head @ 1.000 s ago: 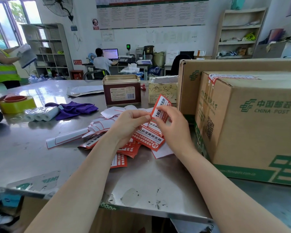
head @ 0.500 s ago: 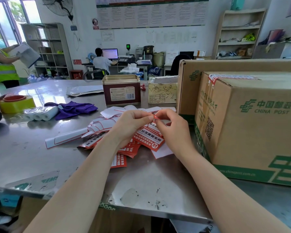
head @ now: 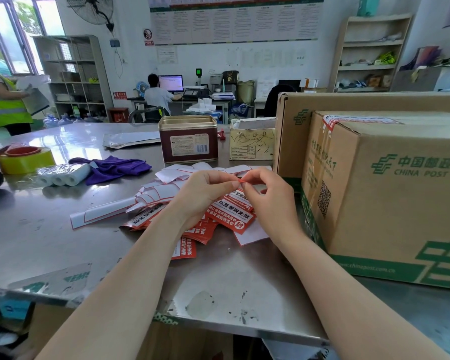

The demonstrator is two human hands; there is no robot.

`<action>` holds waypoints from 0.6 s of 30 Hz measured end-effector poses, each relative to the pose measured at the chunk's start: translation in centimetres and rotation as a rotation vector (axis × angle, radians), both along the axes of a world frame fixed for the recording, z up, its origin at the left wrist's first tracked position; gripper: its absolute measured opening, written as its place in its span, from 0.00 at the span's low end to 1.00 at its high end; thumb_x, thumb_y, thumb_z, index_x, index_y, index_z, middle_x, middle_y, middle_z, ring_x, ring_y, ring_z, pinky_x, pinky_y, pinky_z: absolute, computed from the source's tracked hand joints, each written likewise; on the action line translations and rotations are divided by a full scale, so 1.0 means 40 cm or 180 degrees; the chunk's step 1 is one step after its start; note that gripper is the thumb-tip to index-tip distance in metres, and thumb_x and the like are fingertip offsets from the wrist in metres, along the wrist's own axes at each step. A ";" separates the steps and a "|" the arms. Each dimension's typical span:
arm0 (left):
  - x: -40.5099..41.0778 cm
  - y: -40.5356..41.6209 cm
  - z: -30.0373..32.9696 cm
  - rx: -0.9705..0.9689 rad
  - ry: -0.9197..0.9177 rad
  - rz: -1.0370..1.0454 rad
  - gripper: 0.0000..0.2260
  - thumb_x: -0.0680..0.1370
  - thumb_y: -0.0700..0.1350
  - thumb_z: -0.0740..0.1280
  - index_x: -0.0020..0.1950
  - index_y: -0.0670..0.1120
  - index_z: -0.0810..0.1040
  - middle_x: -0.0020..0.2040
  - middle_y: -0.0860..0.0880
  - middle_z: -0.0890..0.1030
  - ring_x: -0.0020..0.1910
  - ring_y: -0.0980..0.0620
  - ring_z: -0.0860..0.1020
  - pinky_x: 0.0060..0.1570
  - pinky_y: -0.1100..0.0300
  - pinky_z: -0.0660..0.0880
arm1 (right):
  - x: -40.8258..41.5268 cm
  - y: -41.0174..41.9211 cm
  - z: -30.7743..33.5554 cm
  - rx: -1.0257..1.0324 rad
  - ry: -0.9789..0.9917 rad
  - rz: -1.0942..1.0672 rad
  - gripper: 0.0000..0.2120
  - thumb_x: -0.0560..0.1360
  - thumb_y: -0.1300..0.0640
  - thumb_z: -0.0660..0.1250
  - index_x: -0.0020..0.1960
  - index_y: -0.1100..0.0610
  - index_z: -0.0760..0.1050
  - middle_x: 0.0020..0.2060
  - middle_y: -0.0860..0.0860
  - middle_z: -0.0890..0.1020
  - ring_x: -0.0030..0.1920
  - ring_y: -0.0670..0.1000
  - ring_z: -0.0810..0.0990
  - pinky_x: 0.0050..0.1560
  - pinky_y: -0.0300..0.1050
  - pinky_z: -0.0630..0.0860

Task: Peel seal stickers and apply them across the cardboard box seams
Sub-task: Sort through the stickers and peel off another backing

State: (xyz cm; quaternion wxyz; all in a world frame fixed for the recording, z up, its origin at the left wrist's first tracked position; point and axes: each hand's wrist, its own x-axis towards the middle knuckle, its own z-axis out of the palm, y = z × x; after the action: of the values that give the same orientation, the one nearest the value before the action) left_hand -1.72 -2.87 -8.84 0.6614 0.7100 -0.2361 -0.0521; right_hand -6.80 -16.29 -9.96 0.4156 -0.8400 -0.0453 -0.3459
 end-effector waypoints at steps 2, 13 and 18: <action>-0.002 0.000 0.001 0.0005 -0.0016 0.0013 0.05 0.73 0.40 0.70 0.41 0.49 0.84 0.39 0.51 0.83 0.39 0.58 0.77 0.45 0.62 0.70 | 0.001 0.000 0.000 -0.0008 0.0025 -0.0003 0.04 0.76 0.58 0.64 0.48 0.56 0.77 0.44 0.46 0.78 0.42 0.37 0.73 0.41 0.18 0.66; 0.004 -0.001 -0.001 0.0129 -0.0258 0.0200 0.06 0.74 0.42 0.71 0.39 0.52 0.84 0.38 0.55 0.83 0.39 0.59 0.77 0.49 0.58 0.70 | 0.003 0.002 0.001 -0.0012 0.0097 -0.0024 0.06 0.76 0.55 0.65 0.50 0.55 0.79 0.46 0.48 0.81 0.44 0.40 0.75 0.39 0.25 0.67; 0.005 0.001 -0.004 0.0150 -0.0344 0.0187 0.06 0.74 0.42 0.70 0.40 0.52 0.84 0.39 0.53 0.83 0.41 0.58 0.78 0.48 0.58 0.70 | 0.000 0.004 0.002 0.0080 0.0150 0.0059 0.09 0.76 0.51 0.65 0.50 0.54 0.79 0.45 0.46 0.80 0.45 0.41 0.75 0.40 0.27 0.67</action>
State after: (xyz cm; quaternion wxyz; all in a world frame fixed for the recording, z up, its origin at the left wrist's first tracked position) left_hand -1.51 -2.81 -9.00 0.6320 0.7338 -0.2493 0.0001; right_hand -6.80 -16.11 -9.86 0.4303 -0.8422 -0.0389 -0.3226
